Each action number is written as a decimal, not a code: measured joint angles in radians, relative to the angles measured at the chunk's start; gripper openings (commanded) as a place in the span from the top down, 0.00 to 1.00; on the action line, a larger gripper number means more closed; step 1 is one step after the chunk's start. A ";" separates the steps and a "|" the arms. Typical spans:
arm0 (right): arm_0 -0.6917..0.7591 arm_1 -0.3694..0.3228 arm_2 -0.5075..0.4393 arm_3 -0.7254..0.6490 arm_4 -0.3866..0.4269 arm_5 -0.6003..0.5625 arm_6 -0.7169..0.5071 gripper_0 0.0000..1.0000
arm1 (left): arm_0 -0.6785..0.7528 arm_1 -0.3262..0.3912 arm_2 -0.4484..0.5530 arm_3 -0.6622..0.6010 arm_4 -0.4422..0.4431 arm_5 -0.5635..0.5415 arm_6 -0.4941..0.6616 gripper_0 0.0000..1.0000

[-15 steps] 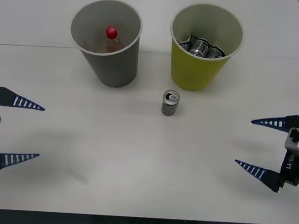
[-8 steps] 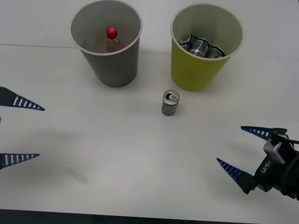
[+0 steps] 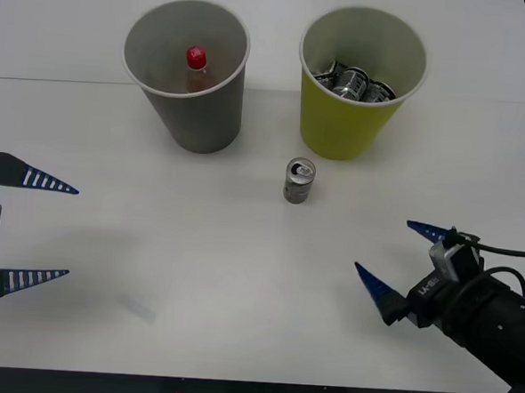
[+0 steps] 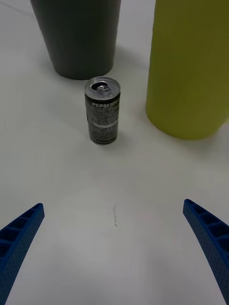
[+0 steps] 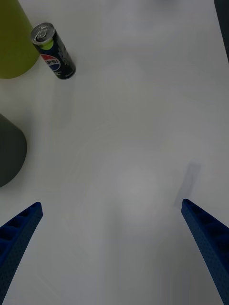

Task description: Put the can into the green bin and the plastic bottle into the gray bin

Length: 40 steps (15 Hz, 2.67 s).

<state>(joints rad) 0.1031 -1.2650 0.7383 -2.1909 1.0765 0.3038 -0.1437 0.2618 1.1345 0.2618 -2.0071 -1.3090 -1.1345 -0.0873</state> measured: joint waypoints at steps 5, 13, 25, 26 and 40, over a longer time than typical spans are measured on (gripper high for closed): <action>-0.192 0.039 0.333 0.046 0.238 0.313 -0.293 0.00 | 0.000 0.000 0.000 0.000 0.000 0.000 0.000 0.00; -0.345 0.239 0.513 0.341 0.536 0.472 -0.646 0.00 | 0.000 0.000 0.000 0.000 0.000 0.000 0.000 0.00; -0.471 0.517 0.513 0.687 0.594 0.478 -0.733 0.00 | 0.000 0.000 0.000 0.000 0.000 0.000 0.000 0.00; -0.485 0.547 0.512 0.724 0.594 0.478 -0.736 0.00 | 0.000 0.000 0.000 0.000 0.000 0.000 0.000 0.00; -0.661 0.782 0.511 1.013 0.496 0.454 -0.740 0.00 | 0.000 0.000 0.000 0.000 0.000 0.000 0.000 0.00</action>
<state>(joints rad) -0.5577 -0.4829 1.2494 -1.1782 1.5724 0.7577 -0.8838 0.2618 1.1345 0.2618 -2.0071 -1.3090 -1.1345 -0.0873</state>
